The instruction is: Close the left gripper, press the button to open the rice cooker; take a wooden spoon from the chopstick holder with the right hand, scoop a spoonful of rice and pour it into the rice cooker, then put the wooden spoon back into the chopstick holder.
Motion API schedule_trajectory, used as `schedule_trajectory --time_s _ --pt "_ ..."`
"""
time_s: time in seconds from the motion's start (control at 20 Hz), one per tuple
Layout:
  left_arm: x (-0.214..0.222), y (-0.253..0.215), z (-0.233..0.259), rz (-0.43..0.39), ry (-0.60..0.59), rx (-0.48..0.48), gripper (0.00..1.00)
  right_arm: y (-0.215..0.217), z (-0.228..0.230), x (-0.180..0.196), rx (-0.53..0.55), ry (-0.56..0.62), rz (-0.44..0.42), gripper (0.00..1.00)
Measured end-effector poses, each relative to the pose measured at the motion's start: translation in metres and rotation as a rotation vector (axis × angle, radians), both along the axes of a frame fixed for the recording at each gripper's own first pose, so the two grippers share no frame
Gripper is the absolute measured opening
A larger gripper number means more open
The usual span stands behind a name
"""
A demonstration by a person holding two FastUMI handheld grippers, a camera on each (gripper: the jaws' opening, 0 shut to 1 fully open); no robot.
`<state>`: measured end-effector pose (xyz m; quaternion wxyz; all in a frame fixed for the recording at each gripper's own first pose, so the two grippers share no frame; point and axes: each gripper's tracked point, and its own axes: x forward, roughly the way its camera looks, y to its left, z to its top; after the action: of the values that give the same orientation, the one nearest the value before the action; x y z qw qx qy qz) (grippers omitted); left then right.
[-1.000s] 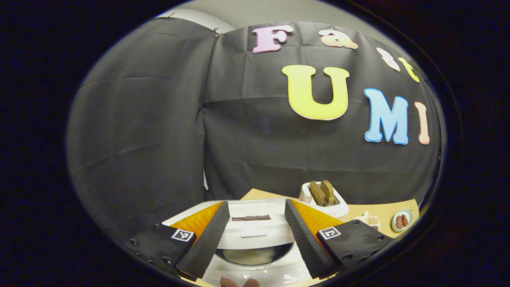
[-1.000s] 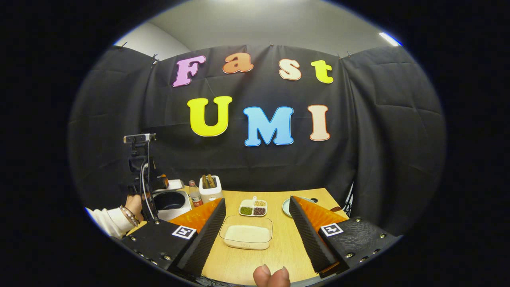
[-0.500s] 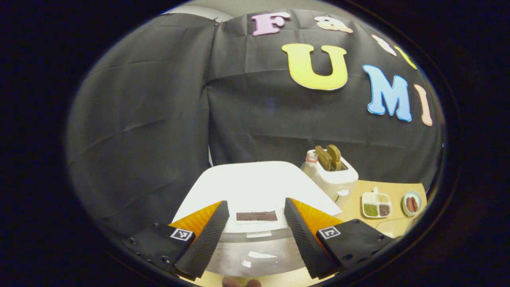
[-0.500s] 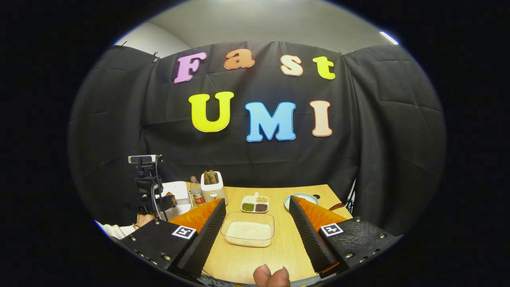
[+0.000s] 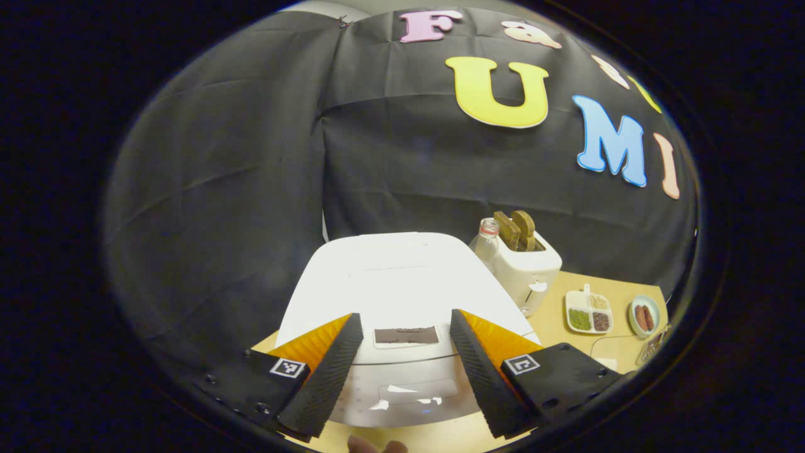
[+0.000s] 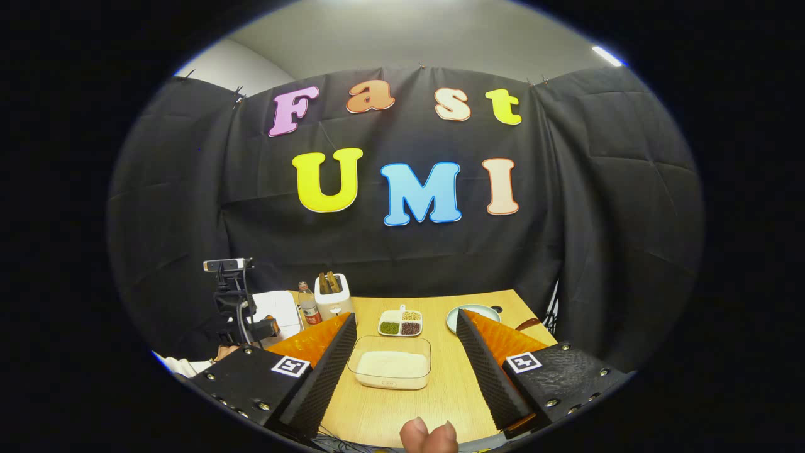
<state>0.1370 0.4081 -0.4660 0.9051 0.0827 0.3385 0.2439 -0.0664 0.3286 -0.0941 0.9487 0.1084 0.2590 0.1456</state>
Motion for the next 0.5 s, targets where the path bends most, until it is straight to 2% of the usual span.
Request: schedule_trajectory --time_s 0.05,0.1,0.2,0.25,0.35,0.4,0.5 --pt "0.0 0.004 0.006 0.006 -0.012 0.002 0.96 -0.002 0.0 0.0 0.001 0.0 -0.006 0.98" --pt "-0.003 0.004 0.01 0.001 -0.018 0.002 0.99 -0.004 0.001 0.0 0.003 -0.001 -0.012 0.98" --pt "-0.003 -0.005 0.019 -0.026 -0.021 -0.013 0.94 -0.008 -0.001 0.0 -0.004 0.001 -0.023 0.98" --pt "-0.003 -0.011 0.029 -0.042 -0.035 -0.018 1.0 -0.009 -0.002 0.001 -0.007 0.002 -0.027 0.97" --pt "-0.005 -0.029 0.053 -0.094 -0.08 -0.028 0.94 -0.013 -0.003 0.003 -0.006 0.005 -0.036 0.98" --pt "-0.005 -0.043 0.065 -0.131 -0.103 -0.051 0.97 -0.015 -0.003 0.004 -0.008 0.004 -0.041 0.98" --pt "-0.021 -0.068 0.097 -0.21 -0.134 -0.078 0.95 -0.025 0.001 0.011 -0.029 -0.015 -0.052 0.98"
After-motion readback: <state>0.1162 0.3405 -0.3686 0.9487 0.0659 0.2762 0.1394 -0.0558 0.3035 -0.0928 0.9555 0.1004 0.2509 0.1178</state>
